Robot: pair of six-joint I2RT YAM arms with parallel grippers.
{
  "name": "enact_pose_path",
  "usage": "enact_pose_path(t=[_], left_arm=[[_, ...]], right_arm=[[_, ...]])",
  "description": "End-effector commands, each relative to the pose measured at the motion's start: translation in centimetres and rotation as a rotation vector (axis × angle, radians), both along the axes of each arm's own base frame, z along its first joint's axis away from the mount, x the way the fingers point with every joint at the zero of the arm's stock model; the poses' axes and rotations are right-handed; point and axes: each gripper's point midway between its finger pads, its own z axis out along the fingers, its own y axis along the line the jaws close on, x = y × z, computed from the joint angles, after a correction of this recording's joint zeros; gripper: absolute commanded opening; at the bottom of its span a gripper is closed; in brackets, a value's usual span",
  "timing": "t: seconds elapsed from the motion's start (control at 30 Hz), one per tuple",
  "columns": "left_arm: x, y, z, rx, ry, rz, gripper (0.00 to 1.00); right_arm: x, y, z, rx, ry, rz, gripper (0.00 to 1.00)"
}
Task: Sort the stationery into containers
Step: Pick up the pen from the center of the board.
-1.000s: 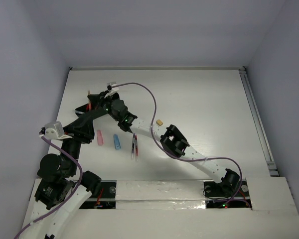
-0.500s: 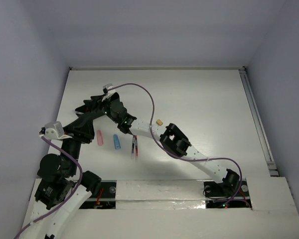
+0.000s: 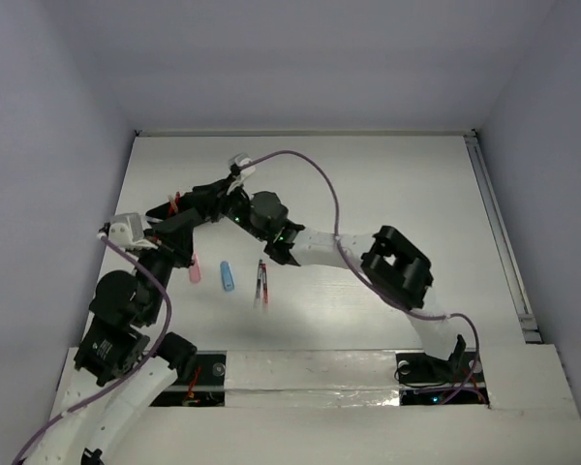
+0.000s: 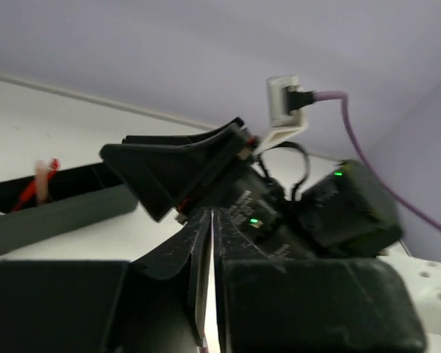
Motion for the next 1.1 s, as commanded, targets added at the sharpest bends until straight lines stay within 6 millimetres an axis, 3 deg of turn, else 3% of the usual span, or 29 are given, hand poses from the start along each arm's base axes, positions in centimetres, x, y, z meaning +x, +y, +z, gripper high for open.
enact_pose_path(t=[0.0, 0.03, 0.07, 0.1, 0.13, 0.17, 0.2, 0.23, 0.3, 0.33, 0.37, 0.4, 0.47, 0.5, 0.63, 0.73, 0.83, 0.93, 0.97, 1.07], left_arm=[[0.9, -3.3, 0.0, -0.027, 0.065, -0.126, 0.0], [1.7, -4.3, -1.2, -0.028, 0.121, -0.147, 0.0], [2.0, -5.4, -2.7, -0.025, 0.165, -0.184, 0.0], [2.4, -6.1, -3.4, -0.035, 0.184, -0.207, 0.0], [2.9, -7.1, -4.8, -0.049, 0.233, -0.229, 0.0], [3.1, -8.1, -6.8, -0.045, 0.278, -0.265, 0.0], [3.5, -8.7, -7.5, -0.051, 0.291, -0.28, 0.0], [4.0, -9.3, -9.6, -0.032, 0.356, -0.285, 0.0], [4.3, -10.0, -12.3, -0.023, 0.431, -0.297, 0.0], [4.4, -10.7, -14.2, -0.003, 0.49, -0.317, 0.0], [4.5, -10.9, -15.2, 0.005, 0.524, -0.317, 0.0], [4.3, -11.5, -16.2, 0.012, 0.556, -0.345, 0.0], [4.0, -12.4, -18.8, 0.051, 0.637, -0.369, 0.0], [4.0, -12.7, -19.4, 0.063, 0.652, -0.373, 0.0], [4.6, -12.0, -22.3, 0.12, 0.726, -0.301, 0.0], [5.1, -11.6, -23.1, 0.14, 0.744, -0.266, 0.0], [4.9, -11.9, -25.2, 0.183, 0.817, -0.268, 0.0], [4.5, -11.9, -26.3, 0.212, 0.843, -0.255, 0.02], [4.5, -11.8, -26.7, 0.218, 0.854, -0.248, 0.03], [4.8, -11.3, -27.2, 0.235, 0.864, -0.209, 0.06]], right_arm=[[-1.6, -5.0, 4.5, 0.109, 0.01, -0.054, 0.35], [-1.2, -7.0, 0.1, 0.035, 0.091, -0.109, 0.21], [-0.7, -8.9, -1.5, 0.015, 0.171, -0.143, 0.01], [-1.1, -11.1, -0.2, 0.038, 0.198, -0.168, 0.0], [-1.1, -12.8, -2.0, 0.004, 0.253, -0.199, 0.0], [-1.3, -15.1, -5.9, -0.053, 0.34, -0.221, 0.0], [-2.0, -16.6, -4.8, -0.046, 0.348, -0.219, 0.0], [-2.7, -17.5, -5.8, -0.079, 0.369, -0.221, 0.0], [-4.3, -19.8, -9.5, -0.211, 0.43, -0.245, 0.0], [-5.1, -20.8, -9.5, -0.24, 0.444, -0.243, 0.0], [-5.7, -21.4, -10.2, -0.263, 0.455, -0.24, 0.0], [-6.7, -22.5, -12.1, -0.303, 0.484, -0.236, 0.0], [-8.1, -23.7, -13.2, -0.328, 0.522, -0.223, 0.0], [-9.0, -24.7, -15.1, -0.364, 0.551, -0.219, 0.0], [-11.6, -26.7, -17.8, -0.412, 0.613, -0.182, 0.0], [-12.8, -27.1, -18.0, -0.417, 0.626, -0.143, 0.0], [-13.3, -27.1, -18.3, -0.434, 0.633, -0.122, 0.0], [-13.2, -26.7, -18.7, -0.45, 0.634, -0.109, 0.1], [-13.1, -26.5, -18.5, -0.451, 0.631, -0.107, 0.19], [-13.1, -26.1, -18.9, -0.458, 0.641, -0.093, 0.28]])
